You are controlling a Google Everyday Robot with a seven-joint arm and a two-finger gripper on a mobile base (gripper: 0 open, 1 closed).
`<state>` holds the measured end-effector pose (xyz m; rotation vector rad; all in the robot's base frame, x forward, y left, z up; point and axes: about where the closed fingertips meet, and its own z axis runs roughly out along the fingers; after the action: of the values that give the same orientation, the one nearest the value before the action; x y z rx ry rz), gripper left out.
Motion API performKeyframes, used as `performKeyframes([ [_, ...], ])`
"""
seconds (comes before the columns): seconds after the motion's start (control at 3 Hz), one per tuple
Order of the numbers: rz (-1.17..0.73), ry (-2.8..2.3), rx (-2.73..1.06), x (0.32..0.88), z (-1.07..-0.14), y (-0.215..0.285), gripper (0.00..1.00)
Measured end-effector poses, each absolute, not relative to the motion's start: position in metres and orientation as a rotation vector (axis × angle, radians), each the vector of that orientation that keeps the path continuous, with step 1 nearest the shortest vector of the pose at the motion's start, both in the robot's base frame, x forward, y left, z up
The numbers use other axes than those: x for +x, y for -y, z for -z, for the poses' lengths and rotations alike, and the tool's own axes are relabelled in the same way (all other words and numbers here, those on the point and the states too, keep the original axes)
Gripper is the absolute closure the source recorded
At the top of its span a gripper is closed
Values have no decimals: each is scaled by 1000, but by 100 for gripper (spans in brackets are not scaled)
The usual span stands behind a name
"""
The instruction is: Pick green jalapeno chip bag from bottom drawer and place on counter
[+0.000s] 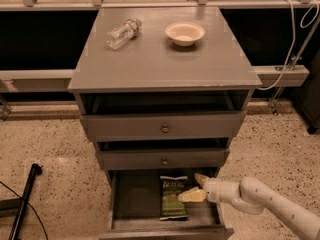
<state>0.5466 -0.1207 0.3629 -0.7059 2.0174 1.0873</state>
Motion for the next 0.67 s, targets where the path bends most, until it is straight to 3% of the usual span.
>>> performKeyframes([
  [0.67, -1079, -2049, -714, 544, -347, 112, 0],
])
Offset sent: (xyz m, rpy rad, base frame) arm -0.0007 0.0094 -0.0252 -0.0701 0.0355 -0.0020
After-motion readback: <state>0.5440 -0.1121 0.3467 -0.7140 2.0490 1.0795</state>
